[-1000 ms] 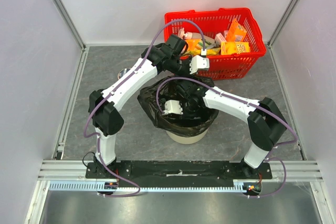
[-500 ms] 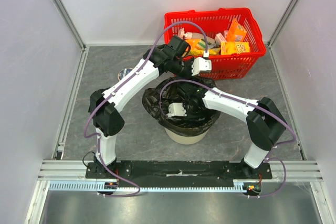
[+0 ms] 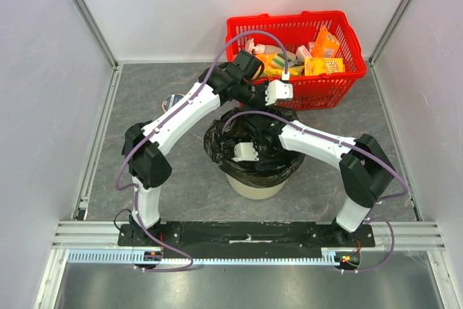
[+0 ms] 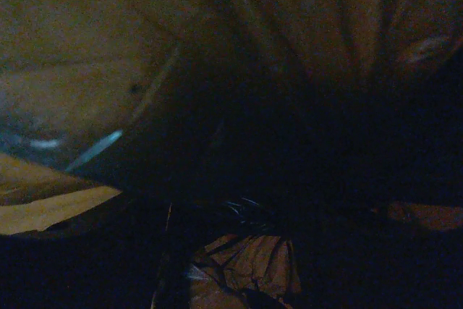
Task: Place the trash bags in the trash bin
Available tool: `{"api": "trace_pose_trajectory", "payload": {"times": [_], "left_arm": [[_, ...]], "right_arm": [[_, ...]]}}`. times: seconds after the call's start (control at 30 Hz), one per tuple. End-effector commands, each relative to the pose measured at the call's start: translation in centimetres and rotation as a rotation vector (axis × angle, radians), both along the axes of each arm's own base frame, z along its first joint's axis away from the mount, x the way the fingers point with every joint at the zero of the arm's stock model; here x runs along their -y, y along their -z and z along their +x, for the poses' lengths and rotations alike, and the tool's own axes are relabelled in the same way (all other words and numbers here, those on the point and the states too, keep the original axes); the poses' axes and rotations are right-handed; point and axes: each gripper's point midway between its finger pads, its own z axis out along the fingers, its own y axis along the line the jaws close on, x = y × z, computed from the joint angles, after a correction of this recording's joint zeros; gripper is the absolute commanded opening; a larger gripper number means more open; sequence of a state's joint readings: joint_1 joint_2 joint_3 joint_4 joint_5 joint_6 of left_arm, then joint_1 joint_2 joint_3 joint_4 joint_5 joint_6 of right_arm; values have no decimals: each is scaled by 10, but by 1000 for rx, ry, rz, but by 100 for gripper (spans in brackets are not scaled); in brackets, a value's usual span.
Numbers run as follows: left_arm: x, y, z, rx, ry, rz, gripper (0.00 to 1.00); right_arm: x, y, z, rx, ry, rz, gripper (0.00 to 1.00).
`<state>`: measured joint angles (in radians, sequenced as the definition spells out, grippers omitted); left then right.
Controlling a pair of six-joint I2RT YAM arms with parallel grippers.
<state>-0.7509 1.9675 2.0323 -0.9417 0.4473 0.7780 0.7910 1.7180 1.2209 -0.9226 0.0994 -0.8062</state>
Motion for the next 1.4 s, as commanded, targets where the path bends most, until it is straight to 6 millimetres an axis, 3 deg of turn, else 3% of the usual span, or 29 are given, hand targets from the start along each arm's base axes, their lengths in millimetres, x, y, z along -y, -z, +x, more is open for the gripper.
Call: {"api": "trace_pose_trajectory", "payload": {"times": [0.0,0.23,0.57,1.1,1.37], "left_arm": [[4,8,-17,-12,45,39,2],[4,4,-21,-15,59,27,2],[6,6,-23,-22,80,20,2],[14,17,-13,-53,56,52,2],[10,36,-18,-185,21,145,2]], "right_arm": [[-18,-31,8,51,18,86,71],[-37,-84,15,116,34,224,74],[-42,-142,16,203,57,351,79],[-56,-176,-9,153,-7,524,80],[-57,-169,-38,11,-114,517,79]]}}
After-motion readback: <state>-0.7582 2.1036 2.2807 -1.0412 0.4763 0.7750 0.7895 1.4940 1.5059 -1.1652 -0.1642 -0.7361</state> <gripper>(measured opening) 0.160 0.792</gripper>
